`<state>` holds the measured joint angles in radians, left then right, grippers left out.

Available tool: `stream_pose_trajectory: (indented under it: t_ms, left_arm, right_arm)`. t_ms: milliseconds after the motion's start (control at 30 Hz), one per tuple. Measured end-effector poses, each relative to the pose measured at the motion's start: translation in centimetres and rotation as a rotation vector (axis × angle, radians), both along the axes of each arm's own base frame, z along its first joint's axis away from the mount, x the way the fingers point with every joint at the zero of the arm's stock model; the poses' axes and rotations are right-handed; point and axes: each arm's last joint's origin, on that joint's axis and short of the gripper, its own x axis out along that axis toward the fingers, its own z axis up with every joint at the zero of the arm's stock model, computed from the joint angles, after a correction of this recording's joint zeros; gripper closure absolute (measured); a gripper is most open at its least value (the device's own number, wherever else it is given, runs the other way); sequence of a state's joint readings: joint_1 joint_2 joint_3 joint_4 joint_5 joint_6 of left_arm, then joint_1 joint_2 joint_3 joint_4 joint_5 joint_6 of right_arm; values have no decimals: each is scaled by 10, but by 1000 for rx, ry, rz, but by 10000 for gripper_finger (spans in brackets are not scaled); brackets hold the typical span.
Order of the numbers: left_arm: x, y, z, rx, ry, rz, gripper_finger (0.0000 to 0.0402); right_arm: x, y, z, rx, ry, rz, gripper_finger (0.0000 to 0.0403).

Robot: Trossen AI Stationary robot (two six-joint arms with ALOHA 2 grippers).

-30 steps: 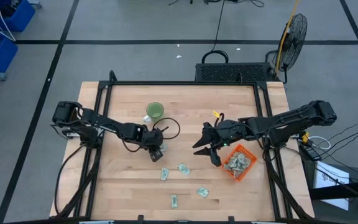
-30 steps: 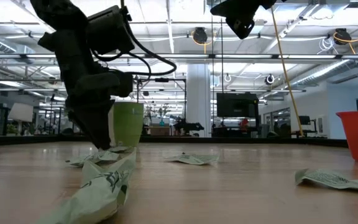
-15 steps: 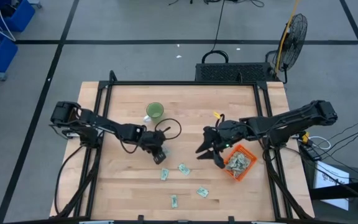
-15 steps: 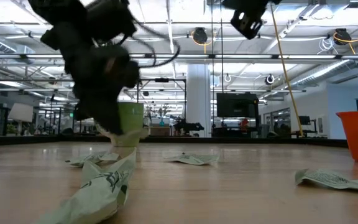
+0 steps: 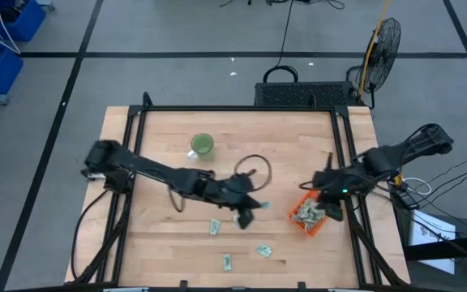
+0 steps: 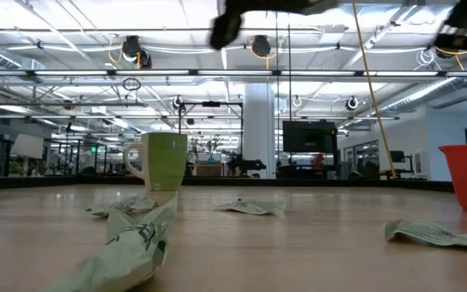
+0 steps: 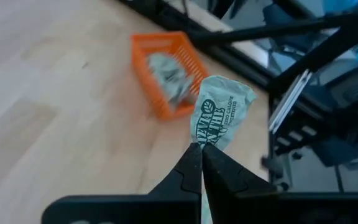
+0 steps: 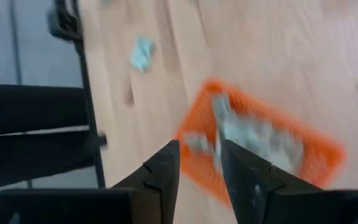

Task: Pick and place Stevia / Truvia into bins
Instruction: Put the stevia packet into the orange basket

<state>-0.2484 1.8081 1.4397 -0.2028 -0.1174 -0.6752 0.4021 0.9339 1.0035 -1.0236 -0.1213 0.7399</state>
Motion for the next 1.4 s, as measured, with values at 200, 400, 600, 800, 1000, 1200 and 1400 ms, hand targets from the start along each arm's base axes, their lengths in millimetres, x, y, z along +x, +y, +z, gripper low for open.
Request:
stream_pose_trajectory:
  t_ms: [200,400,600,800,1000,1200,1400]
  left_arm:
    - [72,-14,-10,10,-52,-27,394]
    - [128,-26,-50,-36,-55,-10,386]
    - [152,-31,-98,-37,-9,0,386]
    - [151,-31,-108,-65,45,27,326]
    - [142,-28,-73,-38,33,-67,279]
    - [104,-30,-28,-34,237,-218,278]
    - [39,-34,14,82,551,-317,290]
  right_arm:
    - [-30,0,4,-63,21,24,293]
    - [-35,-3,7,-163,-70,26,293]
    - [-32,-2,3,-183,-95,40,293]
    - [-31,-1,-11,-186,-63,49,293]
    - [-27,3,-19,-139,-68,67,293]
    - [-7,15,-15,-58,-290,80,293]
    - [40,42,-29,-139,-708,300,293]
